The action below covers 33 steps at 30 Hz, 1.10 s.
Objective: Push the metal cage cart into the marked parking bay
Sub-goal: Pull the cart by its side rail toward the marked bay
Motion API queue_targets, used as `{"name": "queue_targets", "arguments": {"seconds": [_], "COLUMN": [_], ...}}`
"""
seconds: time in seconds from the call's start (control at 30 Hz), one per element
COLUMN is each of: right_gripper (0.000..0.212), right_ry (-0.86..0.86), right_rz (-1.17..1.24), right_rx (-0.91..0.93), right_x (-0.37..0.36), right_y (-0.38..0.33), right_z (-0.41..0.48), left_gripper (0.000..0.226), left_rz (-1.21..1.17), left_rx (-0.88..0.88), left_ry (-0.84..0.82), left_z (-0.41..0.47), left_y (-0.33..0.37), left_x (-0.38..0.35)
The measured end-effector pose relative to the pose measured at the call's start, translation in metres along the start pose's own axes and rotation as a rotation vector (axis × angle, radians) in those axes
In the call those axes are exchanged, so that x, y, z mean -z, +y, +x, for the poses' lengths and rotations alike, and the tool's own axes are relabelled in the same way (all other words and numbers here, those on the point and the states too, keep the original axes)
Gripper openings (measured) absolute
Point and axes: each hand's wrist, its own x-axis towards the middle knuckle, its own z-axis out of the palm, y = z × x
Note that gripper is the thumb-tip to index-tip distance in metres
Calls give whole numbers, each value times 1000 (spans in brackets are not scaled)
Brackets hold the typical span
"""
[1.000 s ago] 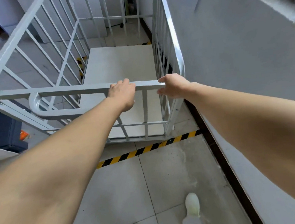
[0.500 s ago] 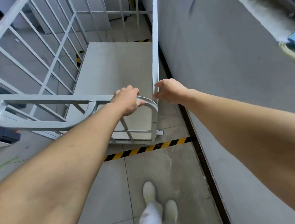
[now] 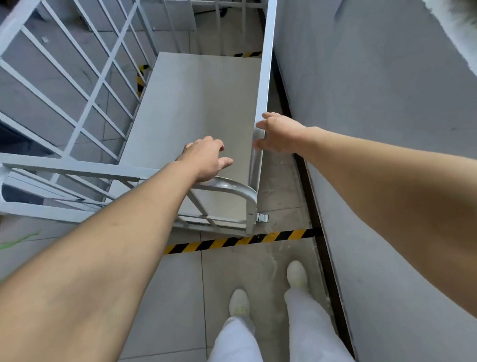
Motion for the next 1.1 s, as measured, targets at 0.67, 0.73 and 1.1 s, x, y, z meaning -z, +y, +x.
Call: {"name": "queue_targets", "arguments": {"seconds": [0.67,0.73,1.1], "right_gripper": [59,57,57], "right_ry": [-196,-194,-204], "right_rz": [-238,-247,-231], "right_rx": [169,163,149], "right_x": [15,16,16], "right_y": [4,2,-1], "right_z": [70,68,57], "left_gripper": [67,72,68], "left_rz": [-289,-288,-262], "left_rx": [209,193,116], "left_ry": [-248,-251,-234], "left_z": [11,15,16], "left_y": [-45,-46,-46], "left_x": [-36,-35,-38]}}
